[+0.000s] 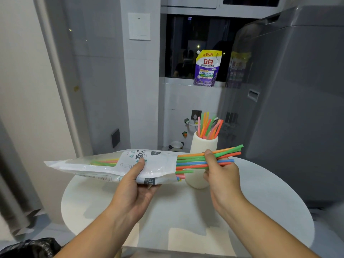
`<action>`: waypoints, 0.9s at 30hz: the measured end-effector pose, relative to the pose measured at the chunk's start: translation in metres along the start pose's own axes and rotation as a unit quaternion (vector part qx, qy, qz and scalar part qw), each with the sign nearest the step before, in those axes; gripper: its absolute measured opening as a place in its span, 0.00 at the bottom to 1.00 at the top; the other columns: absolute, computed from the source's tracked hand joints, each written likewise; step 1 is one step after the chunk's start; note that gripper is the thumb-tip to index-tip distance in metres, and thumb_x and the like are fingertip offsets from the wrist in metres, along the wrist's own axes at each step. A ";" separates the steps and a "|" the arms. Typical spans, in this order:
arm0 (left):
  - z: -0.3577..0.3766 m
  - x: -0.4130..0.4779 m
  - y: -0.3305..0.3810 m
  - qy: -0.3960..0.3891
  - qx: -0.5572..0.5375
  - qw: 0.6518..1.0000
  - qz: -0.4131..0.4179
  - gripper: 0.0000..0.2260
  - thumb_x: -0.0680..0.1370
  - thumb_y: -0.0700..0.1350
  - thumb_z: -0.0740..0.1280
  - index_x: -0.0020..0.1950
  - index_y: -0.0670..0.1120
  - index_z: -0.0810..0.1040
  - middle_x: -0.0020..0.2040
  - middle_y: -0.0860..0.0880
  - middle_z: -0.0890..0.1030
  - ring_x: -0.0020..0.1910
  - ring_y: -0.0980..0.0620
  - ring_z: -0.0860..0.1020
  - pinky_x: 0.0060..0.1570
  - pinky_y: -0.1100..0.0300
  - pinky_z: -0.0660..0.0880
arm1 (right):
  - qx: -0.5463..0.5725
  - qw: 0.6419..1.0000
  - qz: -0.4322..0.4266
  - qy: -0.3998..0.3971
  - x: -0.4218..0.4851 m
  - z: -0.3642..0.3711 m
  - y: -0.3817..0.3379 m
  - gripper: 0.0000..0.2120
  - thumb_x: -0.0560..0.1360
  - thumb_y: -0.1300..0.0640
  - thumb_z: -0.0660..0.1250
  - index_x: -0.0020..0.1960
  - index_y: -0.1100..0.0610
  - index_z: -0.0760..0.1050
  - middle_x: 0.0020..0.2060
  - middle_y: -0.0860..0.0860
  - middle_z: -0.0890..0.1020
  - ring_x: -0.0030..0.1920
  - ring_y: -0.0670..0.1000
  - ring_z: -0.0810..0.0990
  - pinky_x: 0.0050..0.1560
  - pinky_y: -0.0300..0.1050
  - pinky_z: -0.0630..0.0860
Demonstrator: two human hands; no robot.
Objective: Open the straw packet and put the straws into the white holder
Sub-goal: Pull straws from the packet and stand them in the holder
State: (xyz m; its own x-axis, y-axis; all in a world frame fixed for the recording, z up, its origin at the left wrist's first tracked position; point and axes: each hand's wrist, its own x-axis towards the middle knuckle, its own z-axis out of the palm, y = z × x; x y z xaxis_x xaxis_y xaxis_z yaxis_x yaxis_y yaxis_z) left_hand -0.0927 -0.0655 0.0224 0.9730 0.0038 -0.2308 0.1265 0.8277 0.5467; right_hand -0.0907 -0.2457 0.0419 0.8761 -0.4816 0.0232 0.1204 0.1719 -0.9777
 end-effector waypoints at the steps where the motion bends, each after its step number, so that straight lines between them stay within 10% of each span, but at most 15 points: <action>1: 0.000 0.000 0.000 0.001 0.001 1.000 -0.001 0.12 0.79 0.41 0.69 0.62 0.46 0.78 0.51 0.45 0.88 0.48 0.47 0.87 0.50 0.38 0.82 | 0.012 1.000 0.010 -0.012 0.000 -0.001 -0.002 0.08 0.78 0.54 0.69 0.41 0.55 0.76 0.25 0.44 0.74 0.23 0.43 0.70 0.32 0.40 0.67; 27: 0.000 -0.002 0.003 -0.011 0.002 1.000 0.003 0.12 0.79 0.40 0.69 0.63 0.46 0.78 0.52 0.45 0.88 0.49 0.47 0.87 0.46 0.40 0.83 | -0.007 0.996 0.067 -0.065 0.006 -0.016 -0.013 0.08 0.75 0.55 0.72 0.46 0.61 0.80 0.28 0.52 0.79 0.27 0.47 0.75 0.29 0.39 0.72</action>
State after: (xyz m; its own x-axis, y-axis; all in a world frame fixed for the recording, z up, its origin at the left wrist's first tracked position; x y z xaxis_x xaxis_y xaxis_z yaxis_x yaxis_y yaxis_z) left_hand -0.0947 -0.0632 0.0250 0.9777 -0.0045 -0.2101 0.1223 0.8252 0.5515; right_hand -0.0944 -0.2645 0.0512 0.9367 -0.3405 -0.0811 -0.0068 0.2141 -0.9768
